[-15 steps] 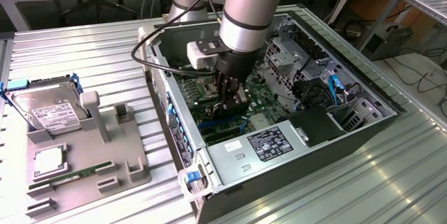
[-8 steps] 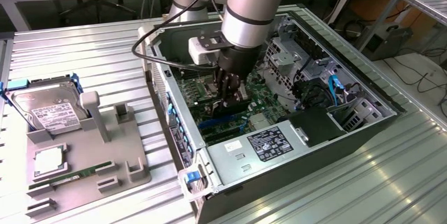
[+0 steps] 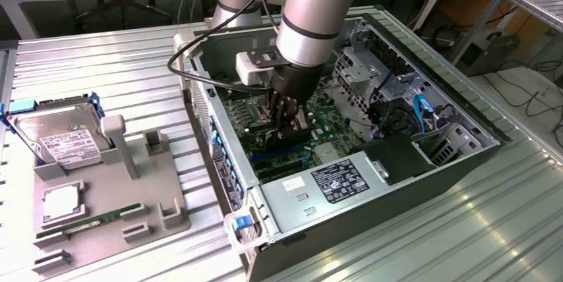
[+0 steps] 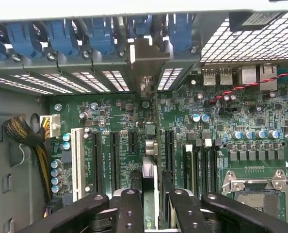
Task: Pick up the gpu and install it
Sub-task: 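Insert the gpu into the slot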
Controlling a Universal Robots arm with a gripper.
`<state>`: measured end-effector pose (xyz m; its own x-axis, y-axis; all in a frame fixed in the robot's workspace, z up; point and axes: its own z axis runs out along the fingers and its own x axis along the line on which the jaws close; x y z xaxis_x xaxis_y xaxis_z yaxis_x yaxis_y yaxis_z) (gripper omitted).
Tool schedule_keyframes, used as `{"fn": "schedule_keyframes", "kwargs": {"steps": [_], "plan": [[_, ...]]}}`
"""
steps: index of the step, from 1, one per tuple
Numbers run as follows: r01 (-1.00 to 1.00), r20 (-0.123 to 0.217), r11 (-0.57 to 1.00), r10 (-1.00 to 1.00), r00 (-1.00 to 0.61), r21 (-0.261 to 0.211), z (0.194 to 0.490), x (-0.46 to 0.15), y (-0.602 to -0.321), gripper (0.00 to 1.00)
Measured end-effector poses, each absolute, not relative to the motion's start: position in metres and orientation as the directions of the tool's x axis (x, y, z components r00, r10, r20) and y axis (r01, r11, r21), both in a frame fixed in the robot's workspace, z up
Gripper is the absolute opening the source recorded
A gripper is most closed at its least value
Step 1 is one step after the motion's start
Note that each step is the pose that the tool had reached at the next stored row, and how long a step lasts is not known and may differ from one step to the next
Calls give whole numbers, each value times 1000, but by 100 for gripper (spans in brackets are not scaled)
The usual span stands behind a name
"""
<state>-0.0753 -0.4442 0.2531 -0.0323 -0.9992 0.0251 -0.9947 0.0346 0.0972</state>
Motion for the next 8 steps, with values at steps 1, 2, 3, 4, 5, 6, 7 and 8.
{"fn": "schedule_keyframes", "kwargs": {"steps": [1, 2, 3, 4, 5, 6, 7, 8], "plan": [[-995, 25, 35, -999, -32, 97, 252, -75, -444, 26], [-995, 25, 35, -999, -33, 98, 252, -75, -444, 26], [-995, 25, 35, -999, -33, 98, 252, -74, -444, 26], [-995, 25, 35, -999, -33, 98, 252, -74, -444, 26], [-995, 26, 35, -999, -33, 99, 251, -74, -444, 26], [-994, 26, 35, -999, -32, 99, 251, -74, -444, 26], [-994, 26, 35, -999, -32, 100, 251, -74, -444, 26], [-994, 26, 35, -999, -32, 100, 251, -74, -444, 26]]}}
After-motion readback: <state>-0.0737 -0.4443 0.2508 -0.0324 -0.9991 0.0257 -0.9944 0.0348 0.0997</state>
